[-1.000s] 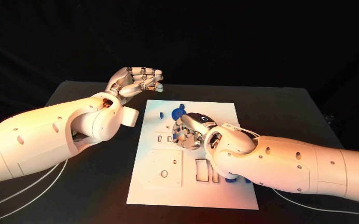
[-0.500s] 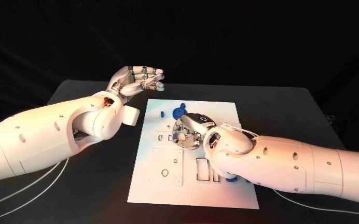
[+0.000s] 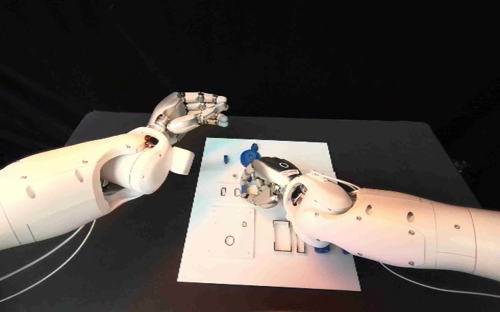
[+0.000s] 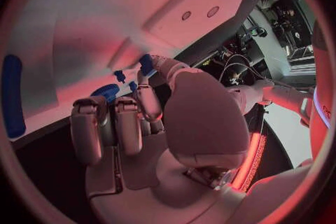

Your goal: Assemble the parts on the task board

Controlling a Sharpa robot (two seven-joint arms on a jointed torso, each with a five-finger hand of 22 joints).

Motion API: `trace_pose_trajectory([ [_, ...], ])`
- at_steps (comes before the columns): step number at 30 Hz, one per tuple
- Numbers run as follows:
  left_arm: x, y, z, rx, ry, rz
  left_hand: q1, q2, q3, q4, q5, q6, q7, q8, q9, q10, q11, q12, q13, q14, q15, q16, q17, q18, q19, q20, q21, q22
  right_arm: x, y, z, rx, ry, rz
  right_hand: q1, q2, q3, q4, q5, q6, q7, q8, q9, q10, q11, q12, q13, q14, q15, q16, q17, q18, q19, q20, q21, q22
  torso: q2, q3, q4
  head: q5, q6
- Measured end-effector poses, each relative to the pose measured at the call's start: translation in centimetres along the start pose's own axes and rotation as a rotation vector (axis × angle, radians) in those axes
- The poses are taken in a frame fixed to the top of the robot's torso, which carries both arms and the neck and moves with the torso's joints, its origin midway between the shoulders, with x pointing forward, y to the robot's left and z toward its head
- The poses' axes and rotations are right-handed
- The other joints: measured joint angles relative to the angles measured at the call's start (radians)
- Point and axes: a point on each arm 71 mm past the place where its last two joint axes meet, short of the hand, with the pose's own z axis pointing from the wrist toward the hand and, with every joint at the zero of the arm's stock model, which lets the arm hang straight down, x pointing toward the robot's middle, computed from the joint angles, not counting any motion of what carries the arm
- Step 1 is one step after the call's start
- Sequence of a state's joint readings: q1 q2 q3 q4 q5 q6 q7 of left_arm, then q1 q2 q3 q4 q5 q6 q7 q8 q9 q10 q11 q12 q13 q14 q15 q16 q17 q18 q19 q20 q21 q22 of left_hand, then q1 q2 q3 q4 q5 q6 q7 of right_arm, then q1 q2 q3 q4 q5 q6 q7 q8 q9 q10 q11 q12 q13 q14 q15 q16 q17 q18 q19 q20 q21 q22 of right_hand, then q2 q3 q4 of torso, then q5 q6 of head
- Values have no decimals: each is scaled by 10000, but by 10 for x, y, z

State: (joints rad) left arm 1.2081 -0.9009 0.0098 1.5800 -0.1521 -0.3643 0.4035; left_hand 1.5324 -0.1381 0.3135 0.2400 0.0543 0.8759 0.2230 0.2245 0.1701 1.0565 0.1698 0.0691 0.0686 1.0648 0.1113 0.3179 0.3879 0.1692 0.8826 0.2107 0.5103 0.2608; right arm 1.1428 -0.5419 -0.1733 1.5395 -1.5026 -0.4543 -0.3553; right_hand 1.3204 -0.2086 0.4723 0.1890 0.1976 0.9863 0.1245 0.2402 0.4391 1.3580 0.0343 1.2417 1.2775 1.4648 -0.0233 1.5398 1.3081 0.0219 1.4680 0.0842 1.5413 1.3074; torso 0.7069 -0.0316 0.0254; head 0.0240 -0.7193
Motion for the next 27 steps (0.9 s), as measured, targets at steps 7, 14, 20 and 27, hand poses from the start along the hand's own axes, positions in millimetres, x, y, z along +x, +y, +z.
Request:
trace_pose_trajectory([
  [7,0,0,0,-7,0,0,0,0,0,0,0,0,0,0,-1,0,0,0,0,0,0,0,0,0,0,0,0,0,2,-2,0,45,80,-39,-138,-138,0,0,0,-232,89,-83,-77,-163,160,-230,-196,0,0,0,-1,0,0,0,-98,0,-1,-2,-2,4,-17],
  [14,-1,0,0,-18,-8,5,-43,-43,0,0,0,0,0,0,-1,0,0,0,0,0,0,0,35,0,-39,39,45,29,2,-2,0,48,123,-87,-282,-282,0,0,-42,-687,259,-316,-225,-409,309,-522,-398,0,75,0,-2,1,-24,24,-255,5,-3,-1,-3,2,-7],
  [20,-1,1,0,-26,-11,7,-54,-54,0,0,0,0,0,0,7,0,0,0,0,0,0,0,34,0,-39,39,45,29,2,-1,0,-4,104,-120,-479,-480,-436,104,-16,-923,299,-450,-338,-553,366,-617,-475,-1,145,0,-3,0,-36,111,-300,7,-3,-2,-8,7,5],
  [27,-3,1,1,-69,-45,60,-73,-73,28,29,0,0,0,-49,6,0,0,0,1,0,0,0,121,0,-39,39,150,81,0,1,-5,-146,-129,-55,286,-50,-3171,945,-735,-1346,488,-722,-685,-827,533,-811,-662,0,260,-39,-3,3,-21,238,-524,6,-2,5,-6,7,20],
])
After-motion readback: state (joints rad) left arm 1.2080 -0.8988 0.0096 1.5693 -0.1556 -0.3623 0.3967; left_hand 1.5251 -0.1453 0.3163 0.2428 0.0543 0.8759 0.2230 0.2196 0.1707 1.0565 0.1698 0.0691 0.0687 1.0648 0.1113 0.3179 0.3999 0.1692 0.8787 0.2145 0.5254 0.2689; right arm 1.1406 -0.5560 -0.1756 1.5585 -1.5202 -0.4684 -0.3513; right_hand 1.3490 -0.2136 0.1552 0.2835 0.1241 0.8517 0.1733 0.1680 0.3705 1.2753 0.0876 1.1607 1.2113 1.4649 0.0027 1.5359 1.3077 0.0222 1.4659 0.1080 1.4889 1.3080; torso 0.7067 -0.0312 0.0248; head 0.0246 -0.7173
